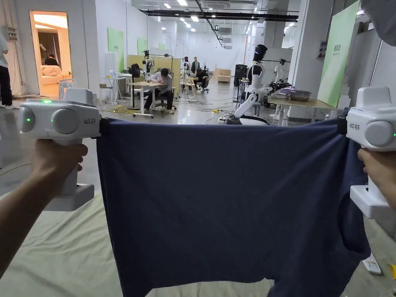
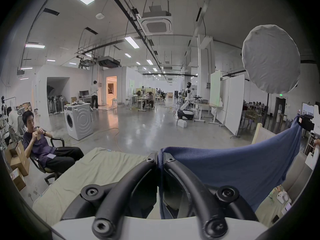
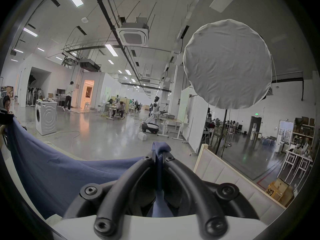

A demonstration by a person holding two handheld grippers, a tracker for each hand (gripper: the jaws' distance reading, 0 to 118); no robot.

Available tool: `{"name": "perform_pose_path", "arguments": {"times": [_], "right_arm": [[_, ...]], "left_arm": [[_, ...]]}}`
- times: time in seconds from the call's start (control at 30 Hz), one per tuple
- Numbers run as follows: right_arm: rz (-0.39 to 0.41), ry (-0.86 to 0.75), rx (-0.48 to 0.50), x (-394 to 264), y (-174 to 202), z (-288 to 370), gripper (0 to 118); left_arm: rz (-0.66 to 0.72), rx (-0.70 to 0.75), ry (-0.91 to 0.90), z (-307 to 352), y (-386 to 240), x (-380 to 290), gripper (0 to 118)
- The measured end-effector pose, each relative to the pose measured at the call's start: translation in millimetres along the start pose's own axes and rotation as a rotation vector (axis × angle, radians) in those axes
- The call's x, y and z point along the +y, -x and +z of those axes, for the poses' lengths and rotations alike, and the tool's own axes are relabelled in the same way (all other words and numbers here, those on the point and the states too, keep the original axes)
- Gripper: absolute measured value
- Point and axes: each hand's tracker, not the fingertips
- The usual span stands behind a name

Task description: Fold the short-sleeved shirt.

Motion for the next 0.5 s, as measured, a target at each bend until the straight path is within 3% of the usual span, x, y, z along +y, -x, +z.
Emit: {"name": "perform_pose_path", "arguments": {"times": [0.3, 0.5], "right_arm": [[0.046, -0.061, -0.043, 28.4, 8.3, -47.9, 7], [0.054, -0.057, -0.043, 11.2, 15.6, -57.5, 6]], "left_arm": [[-0.009, 0.036, -0.026, -58.8, -3.0, 36.6, 5], [-0.026, 0.051, -0.042, -77.5, -5.6, 26.9, 5]]}}
